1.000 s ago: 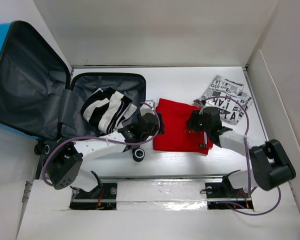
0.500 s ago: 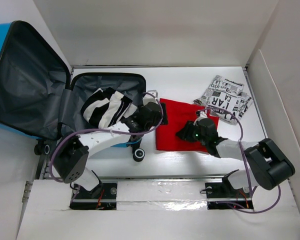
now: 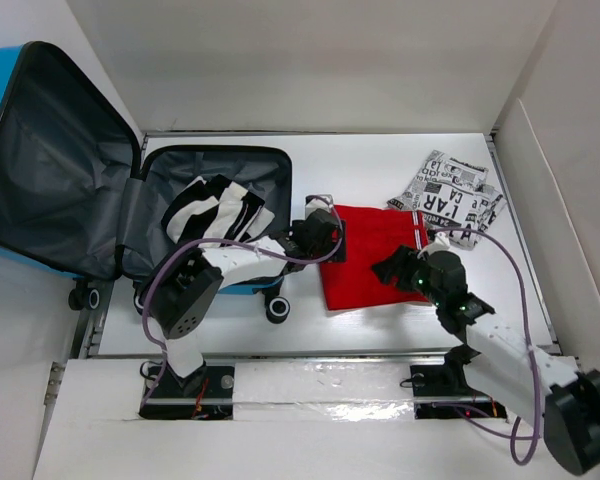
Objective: Pack the luggage
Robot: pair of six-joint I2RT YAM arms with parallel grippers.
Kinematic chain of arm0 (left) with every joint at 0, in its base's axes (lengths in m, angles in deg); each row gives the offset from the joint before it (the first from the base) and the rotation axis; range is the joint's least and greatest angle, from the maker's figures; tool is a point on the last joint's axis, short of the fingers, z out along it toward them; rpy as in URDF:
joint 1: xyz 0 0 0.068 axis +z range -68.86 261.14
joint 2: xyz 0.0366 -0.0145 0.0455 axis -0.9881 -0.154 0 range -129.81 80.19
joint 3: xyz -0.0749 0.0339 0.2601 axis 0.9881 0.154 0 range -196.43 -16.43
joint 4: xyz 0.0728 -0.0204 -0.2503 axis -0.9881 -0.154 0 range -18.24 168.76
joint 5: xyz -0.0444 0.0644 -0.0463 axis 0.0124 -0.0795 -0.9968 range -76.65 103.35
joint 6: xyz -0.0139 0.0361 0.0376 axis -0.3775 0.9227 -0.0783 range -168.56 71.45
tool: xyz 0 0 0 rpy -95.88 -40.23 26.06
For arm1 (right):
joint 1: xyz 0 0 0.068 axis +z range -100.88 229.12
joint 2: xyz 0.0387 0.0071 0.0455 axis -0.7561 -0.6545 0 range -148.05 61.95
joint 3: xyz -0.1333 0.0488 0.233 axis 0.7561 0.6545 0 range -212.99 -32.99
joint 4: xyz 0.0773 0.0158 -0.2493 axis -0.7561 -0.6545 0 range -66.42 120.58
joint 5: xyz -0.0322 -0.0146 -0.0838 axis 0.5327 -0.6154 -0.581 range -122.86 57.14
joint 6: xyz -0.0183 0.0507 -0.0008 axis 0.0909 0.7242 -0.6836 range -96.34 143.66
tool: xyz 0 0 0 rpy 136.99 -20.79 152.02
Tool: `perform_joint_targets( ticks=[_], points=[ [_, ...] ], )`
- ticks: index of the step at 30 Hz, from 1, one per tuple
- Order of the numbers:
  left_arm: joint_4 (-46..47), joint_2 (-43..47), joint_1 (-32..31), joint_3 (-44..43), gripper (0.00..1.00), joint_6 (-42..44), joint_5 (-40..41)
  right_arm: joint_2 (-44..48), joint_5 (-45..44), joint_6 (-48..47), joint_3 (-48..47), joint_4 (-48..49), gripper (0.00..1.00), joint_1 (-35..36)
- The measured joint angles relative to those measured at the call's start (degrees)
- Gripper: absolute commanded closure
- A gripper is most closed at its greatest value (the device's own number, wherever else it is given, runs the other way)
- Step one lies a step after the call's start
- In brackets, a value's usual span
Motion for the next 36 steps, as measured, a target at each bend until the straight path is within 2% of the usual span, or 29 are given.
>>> perform_joint_targets(
  ticks=[5, 11, 14, 17, 19, 20, 21, 22, 29, 36],
  points=[
    [0.74, -3.02, 0.09, 0.07, 0.22, -2.45, -1.97, 10.69, -1.31, -4.44, -5.27, -8.85, 0.18, 0.74],
    [4.44, -4.94, 0.76, 0.35, 0.22, -5.95, -2.05, 17.73, -1.42, -8.31, -9.46, -12.17, 0.18, 3.13],
    [7.5, -7.93, 1.07, -0.28, 0.27, -7.1, -1.88, 17.57, -1.31, -9.84, -10.43, -12.85, 0.18, 4.55],
    [10.1, -9.68, 1.14, -1.27, 0.37, -8.07, -1.73, 16.7, -1.36, -11.02, -10.88, -13.35, 0.2, 5.81],
    [11.65, -10.23, 1.29, -1.14, 0.67, -8.72, -1.68, 16.52, -1.44, -11.58, -11.15, -13.77, 0.2, 6.49],
    [12.37, -10.56, 1.46, -0.98, 0.78, -9.01, -1.73, 16.59, -1.6, -11.8, -11.28, -13.88, 0.21, 6.62],
    [13.14, -10.82, 1.6, -0.79, 0.97, -9.16, -2.01, 16.63, -1.6, -11.96, -11.52, -13.99, 0.21, 6.82],
    [13.7, -10.95, 1.7, -0.74, 1.0, -9.27, -2.49, 16.65, -1.64, -12.11, -11.82, -14.05, 0.21, 6.88],
    [13.68, -8.37, 1.88, -0.74, 1.0, -5.01, -4.24, 18.03, -3.23, -13.14, -13.62, -14.03, 0.22, 6.88],
    [4.94, 6.1, 3.96, -4.48, 1.0, 3.1, -7.15, 19.19, -7.26, -13.66, -13.62, -11.61, 0.22, 6.88]
  ],
)
